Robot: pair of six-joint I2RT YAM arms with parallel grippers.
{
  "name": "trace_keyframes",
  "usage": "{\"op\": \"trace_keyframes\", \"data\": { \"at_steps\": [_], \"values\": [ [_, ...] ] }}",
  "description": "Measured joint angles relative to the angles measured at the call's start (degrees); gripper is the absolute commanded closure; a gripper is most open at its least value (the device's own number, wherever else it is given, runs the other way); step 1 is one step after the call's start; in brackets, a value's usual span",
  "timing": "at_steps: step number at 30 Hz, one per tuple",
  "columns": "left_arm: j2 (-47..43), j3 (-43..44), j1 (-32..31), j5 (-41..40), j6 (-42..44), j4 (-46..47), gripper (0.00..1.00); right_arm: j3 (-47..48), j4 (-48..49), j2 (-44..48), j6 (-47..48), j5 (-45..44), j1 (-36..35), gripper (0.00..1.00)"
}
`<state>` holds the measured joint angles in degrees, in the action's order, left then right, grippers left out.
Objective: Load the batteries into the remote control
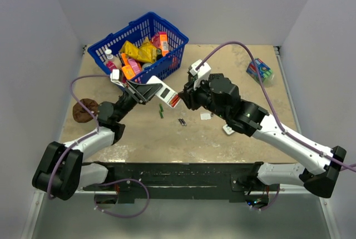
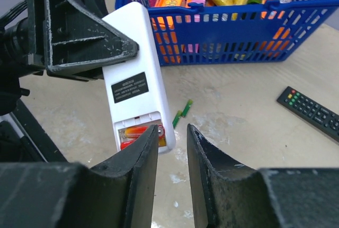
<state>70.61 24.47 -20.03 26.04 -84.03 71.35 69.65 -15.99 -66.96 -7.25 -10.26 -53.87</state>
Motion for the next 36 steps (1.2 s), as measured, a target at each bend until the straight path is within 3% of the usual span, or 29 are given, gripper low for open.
{"op": "trace_keyframes", "data": {
  "at_steps": [14, 36],
  "values": [
    [-3.3, 0.02, 0.0, -0.2, 2.64, -4.85, 1.0, -1.55, 3.98, 1.36, 2.25, 6.4, 0.92, 0.68],
    [-3.74, 0.07, 0.0, -0.17, 2.71, -5.51, 1.0, -3.54, 4.44, -0.37, 2.56, 8.74, 1.01, 0.71]
  ]
}}
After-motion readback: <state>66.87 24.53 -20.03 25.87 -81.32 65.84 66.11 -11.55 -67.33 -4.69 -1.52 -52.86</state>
